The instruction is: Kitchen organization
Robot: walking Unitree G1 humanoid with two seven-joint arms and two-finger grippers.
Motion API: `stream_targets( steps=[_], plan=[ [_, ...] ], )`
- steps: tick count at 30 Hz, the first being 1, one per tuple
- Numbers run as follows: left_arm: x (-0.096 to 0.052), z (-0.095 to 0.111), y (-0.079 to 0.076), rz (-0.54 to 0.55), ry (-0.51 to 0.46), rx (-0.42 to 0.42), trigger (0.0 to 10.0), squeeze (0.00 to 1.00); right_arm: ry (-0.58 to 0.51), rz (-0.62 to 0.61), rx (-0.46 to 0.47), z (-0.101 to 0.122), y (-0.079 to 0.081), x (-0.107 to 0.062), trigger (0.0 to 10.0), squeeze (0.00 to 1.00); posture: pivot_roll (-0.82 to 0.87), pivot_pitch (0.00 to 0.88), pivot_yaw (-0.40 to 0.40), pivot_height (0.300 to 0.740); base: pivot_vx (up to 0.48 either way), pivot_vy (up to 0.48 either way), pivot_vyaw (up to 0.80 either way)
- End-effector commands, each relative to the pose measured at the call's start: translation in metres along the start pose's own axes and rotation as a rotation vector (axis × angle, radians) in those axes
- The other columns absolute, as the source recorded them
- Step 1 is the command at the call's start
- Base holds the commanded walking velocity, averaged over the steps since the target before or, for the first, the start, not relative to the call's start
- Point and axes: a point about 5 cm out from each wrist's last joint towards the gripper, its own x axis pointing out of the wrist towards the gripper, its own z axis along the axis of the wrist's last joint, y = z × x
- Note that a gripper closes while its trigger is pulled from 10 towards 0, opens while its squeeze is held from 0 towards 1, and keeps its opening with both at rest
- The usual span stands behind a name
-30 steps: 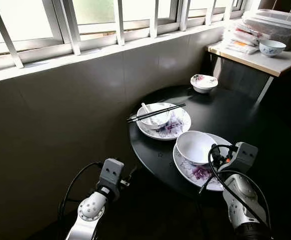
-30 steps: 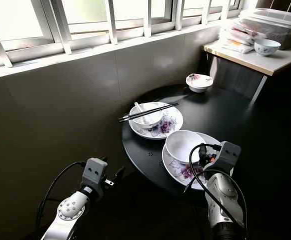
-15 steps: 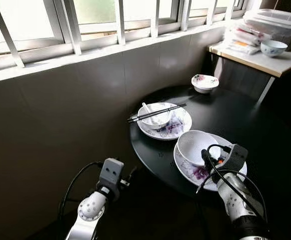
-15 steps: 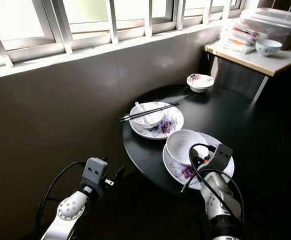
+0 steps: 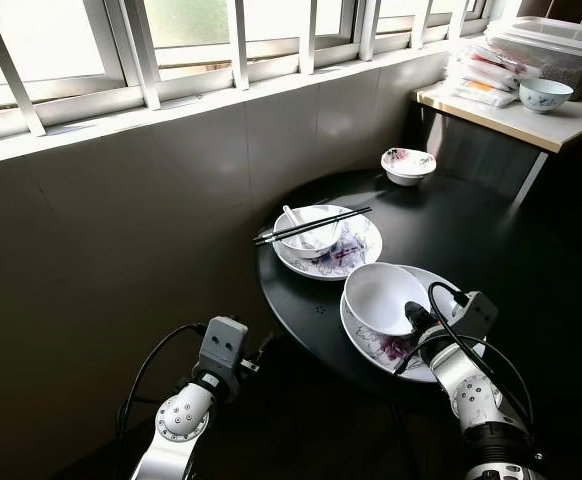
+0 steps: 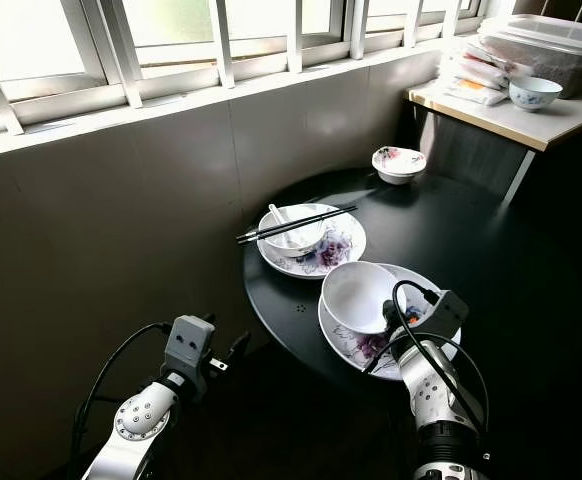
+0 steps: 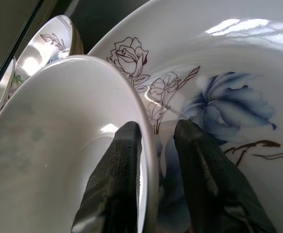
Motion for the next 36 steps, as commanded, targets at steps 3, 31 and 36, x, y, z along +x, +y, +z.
stream_targets(
  steps=[3, 31, 36],
  plan=[
    [0.001, -0.001, -0.002, -0.007, 0.003, -0.004, 10.0, 0.0, -0.008, -0.02, 0.026, 0.003, 0.001, 0.0, 0.0, 0.0, -0.03, 0.0, -0.01, 0.74, 0.0, 0.0, 0.0],
    [-0.002, 0.003, 0.002, 0.007, -0.048, -0.034, 10.0, 0.0, -0.355, 0.419, -0.197, 0.041, 0.079, -0.032, 0.0, 0.0, -0.03, 0.0, 0.0, 0.74, 0.0, 0.0, 0.11],
    [-0.002, 0.004, 0.003, 0.019, -0.062, -0.034, 10.0, 0.0, -0.344, 0.49, -0.37, 0.025, 0.087, -0.039, 0.0, 0.0, -0.03, 0.0, -0.004, 0.74, 0.0, 0.0, 0.8]
  ],
)
